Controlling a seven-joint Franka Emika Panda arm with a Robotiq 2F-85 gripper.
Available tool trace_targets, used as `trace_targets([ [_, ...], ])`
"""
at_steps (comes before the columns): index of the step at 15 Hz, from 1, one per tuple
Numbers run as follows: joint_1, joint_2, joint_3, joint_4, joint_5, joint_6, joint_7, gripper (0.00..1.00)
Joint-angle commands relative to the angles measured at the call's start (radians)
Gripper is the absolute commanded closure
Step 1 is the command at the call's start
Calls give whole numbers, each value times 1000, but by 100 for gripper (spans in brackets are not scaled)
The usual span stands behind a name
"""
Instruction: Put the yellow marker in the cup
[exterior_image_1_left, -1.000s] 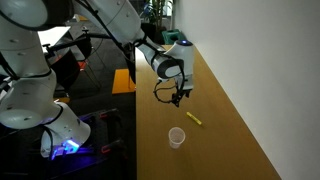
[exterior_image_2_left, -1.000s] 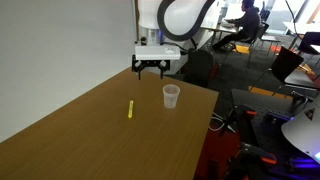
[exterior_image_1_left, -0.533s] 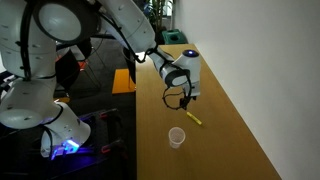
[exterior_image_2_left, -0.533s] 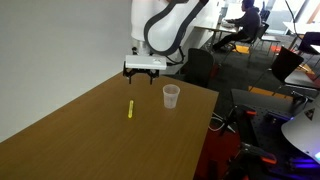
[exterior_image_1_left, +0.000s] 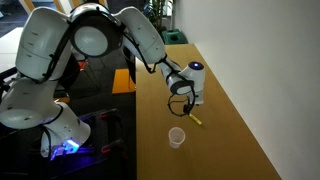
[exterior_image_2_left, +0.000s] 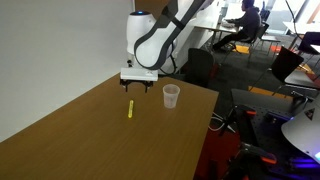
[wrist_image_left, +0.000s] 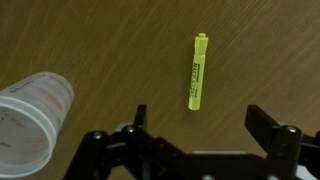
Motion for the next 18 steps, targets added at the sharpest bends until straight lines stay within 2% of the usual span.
trace_targets([
  [1,13,74,-15,95,76,-28,-18,0],
  [5,17,139,-26,167,113,-42,-10,0],
  [13,32,272,-50,309,116,-28,-14,0],
  [14,15,274,-24,320,118,-64,-50,0],
  [15,33,252,-49,268,119,-15,-22,0],
  [18,33,275,-42,297,119,-29,-33,0],
])
